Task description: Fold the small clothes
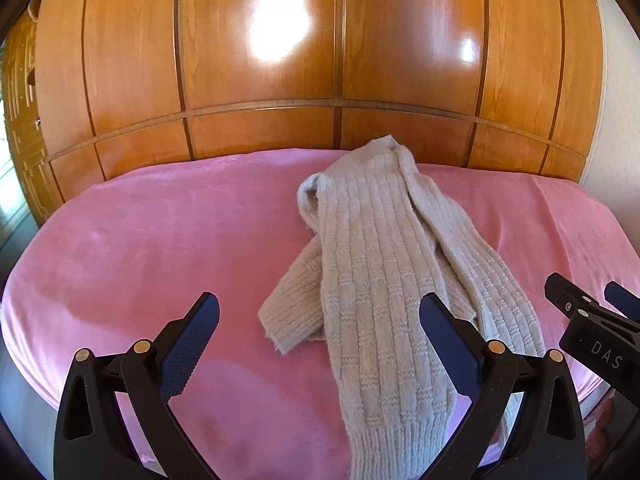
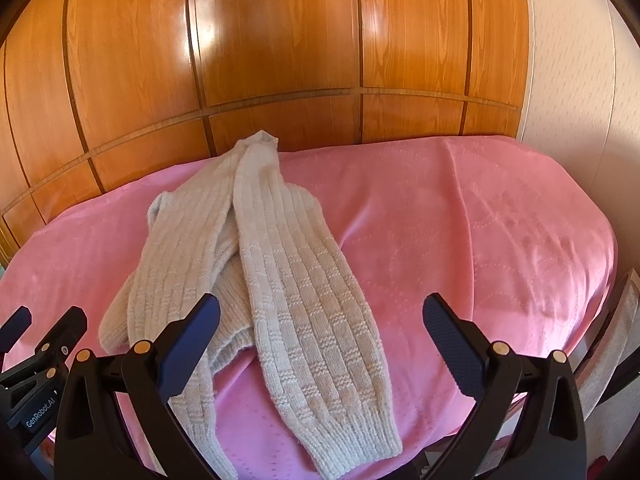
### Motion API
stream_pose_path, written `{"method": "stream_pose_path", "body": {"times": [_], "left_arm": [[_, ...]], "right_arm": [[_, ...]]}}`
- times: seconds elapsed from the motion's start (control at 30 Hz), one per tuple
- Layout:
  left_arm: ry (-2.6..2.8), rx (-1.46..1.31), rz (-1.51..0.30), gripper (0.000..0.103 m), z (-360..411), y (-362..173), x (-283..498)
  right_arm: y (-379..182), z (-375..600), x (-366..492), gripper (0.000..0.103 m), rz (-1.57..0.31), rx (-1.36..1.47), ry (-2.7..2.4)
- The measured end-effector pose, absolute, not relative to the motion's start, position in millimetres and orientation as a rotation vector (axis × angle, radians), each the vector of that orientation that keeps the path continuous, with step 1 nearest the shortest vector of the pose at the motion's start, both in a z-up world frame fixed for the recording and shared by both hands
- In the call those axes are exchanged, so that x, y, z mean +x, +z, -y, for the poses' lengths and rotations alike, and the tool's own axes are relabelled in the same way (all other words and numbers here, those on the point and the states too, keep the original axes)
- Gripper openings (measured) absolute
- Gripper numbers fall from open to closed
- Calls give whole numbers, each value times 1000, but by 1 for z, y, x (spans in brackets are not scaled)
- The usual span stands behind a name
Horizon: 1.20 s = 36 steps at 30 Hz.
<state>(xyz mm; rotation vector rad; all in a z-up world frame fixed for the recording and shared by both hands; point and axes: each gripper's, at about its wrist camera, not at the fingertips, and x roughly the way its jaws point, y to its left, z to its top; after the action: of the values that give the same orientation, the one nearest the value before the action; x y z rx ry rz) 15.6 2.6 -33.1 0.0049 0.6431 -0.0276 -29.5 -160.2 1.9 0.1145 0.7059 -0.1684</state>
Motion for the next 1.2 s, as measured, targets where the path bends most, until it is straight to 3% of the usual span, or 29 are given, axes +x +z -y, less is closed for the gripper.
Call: {"method": "stream_pose_path", "body": {"times": [1.2], "left_arm": [[-49,30,-636,99,5,-24,13]], "right_arm": [[5,162,-32,101,-713,129,-165]]}}
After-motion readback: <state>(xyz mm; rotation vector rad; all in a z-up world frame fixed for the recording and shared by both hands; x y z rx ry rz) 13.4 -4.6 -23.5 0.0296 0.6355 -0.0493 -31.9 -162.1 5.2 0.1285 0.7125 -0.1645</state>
